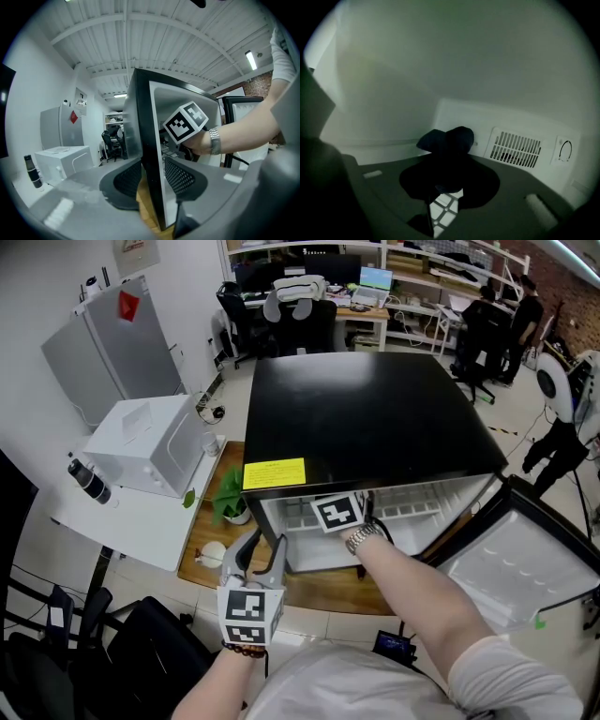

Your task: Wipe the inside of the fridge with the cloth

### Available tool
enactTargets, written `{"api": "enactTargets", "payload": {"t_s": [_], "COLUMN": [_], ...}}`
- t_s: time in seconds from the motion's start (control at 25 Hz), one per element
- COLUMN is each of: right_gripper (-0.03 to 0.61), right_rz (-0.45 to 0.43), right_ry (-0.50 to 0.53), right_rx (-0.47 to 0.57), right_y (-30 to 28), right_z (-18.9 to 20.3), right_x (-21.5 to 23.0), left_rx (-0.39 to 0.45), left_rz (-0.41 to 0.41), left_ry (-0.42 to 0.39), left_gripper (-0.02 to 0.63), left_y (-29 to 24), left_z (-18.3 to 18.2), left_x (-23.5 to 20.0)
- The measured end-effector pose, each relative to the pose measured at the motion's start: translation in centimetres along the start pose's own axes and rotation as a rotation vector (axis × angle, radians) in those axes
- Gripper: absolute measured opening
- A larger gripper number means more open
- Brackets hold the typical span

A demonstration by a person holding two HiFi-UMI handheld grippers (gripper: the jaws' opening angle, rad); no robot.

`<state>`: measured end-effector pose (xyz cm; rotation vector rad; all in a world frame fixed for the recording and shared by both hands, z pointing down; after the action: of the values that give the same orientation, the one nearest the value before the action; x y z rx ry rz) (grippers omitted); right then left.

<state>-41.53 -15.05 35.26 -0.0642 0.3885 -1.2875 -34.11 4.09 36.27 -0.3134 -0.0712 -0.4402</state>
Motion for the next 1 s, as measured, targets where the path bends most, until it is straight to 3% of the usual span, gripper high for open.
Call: {"api": "enactTargets", "payload": {"t_s": [1.0], "right_gripper": [0.106], "right_rz": [0.093], "right_ry": [-0.04], "right_rx": [-0.017], "right_y": [2.0], "right_z": [1.6], "right_x": [5.2], "left_rx": [-0.007], "left_rz": [-0.018], "left_ry": [0.021], "left_gripper": [0.152], "left_y": [-0.1], "left_z": [-0.2], "left_x": [0.0]}}
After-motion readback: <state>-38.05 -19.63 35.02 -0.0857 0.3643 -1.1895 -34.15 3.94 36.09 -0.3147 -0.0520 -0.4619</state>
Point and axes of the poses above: the fingertips, and each gripper's own axes: y backward along the fingers, x to its right, z out of its underside, the point moved 2 cm from there along y, backward along the fingers, and after that the axes turned 3 degrees about -x, right-handed, at the moved point
